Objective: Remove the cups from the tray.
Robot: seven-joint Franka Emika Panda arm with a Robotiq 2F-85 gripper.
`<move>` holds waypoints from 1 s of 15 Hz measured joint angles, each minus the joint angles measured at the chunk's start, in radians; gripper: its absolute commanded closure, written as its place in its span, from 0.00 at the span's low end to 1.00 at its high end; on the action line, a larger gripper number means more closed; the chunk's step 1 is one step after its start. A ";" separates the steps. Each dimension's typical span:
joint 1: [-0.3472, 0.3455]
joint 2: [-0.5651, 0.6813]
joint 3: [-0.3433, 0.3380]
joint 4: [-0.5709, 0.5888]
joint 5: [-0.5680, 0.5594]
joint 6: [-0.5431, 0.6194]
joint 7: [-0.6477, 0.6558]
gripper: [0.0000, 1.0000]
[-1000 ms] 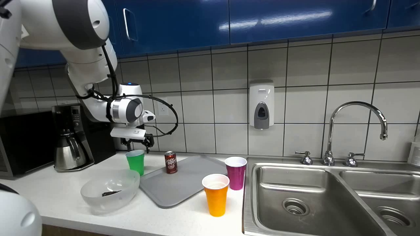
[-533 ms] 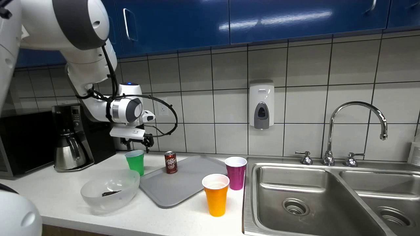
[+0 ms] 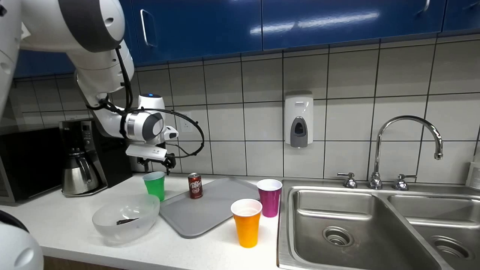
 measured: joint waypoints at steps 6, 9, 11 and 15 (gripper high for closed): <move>-0.034 -0.049 0.020 -0.051 0.011 0.003 -0.025 0.00; -0.034 -0.049 0.022 -0.053 0.011 0.004 -0.025 0.00; -0.034 -0.049 0.022 -0.053 0.011 0.005 -0.025 0.00; -0.034 -0.049 0.022 -0.053 0.011 0.006 -0.025 0.00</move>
